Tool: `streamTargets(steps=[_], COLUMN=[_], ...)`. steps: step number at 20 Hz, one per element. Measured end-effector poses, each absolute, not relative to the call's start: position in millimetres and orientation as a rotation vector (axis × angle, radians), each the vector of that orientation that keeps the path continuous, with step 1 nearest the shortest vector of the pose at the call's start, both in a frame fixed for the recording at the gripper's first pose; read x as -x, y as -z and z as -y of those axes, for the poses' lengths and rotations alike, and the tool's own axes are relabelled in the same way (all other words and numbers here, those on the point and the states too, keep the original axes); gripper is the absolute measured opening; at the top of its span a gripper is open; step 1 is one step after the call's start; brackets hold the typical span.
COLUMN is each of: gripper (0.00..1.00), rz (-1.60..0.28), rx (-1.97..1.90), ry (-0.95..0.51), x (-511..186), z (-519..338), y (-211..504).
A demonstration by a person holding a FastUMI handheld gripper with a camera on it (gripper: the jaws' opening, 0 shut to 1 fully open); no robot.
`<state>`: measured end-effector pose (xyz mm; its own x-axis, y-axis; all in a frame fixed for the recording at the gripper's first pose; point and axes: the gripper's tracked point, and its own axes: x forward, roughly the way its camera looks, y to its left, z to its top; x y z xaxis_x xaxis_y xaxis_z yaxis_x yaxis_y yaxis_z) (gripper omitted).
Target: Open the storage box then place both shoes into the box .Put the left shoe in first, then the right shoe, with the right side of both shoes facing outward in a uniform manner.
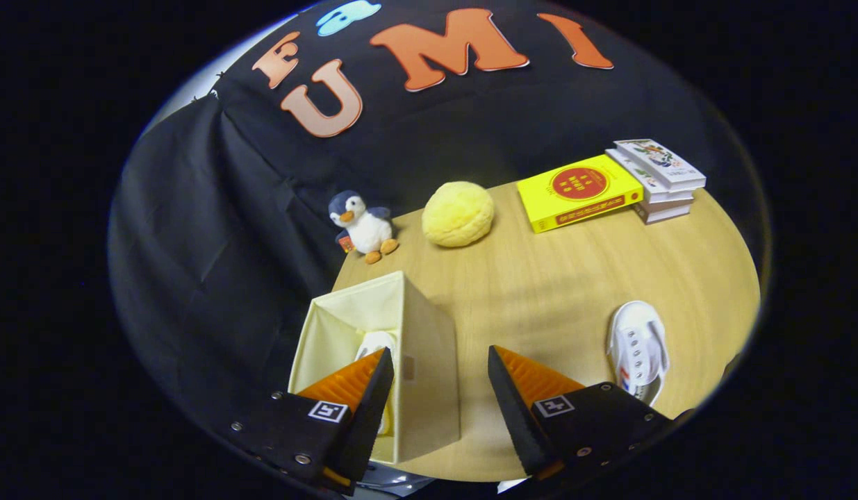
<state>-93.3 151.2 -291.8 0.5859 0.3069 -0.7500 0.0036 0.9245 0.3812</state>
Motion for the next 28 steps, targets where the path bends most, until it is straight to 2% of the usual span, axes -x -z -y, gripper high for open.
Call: streamTargets(steps=[3, 7, 14, 24, 26, 28], gripper=[0.82, 0.84, 0.84, 0.61, 0.53, 0.41], rz=[-0.890, -0.922, -1.041, -1.096, -1.067, -1.046], rx=[-0.289, -0.168, -0.090, 0.007, 0.025, 0.049], ry=[-0.103, -0.013, 0.040, 0.010, -0.004, -0.008], x=[101.0, 125.2, 179.0, 191.2, 180.7, 173.5], z=[-89.5, -16.9, 41.6, 62.5, 59.7, 55.5], y=[300.3, 330.2, 384.7, 426.9, 431.0, 437.9])
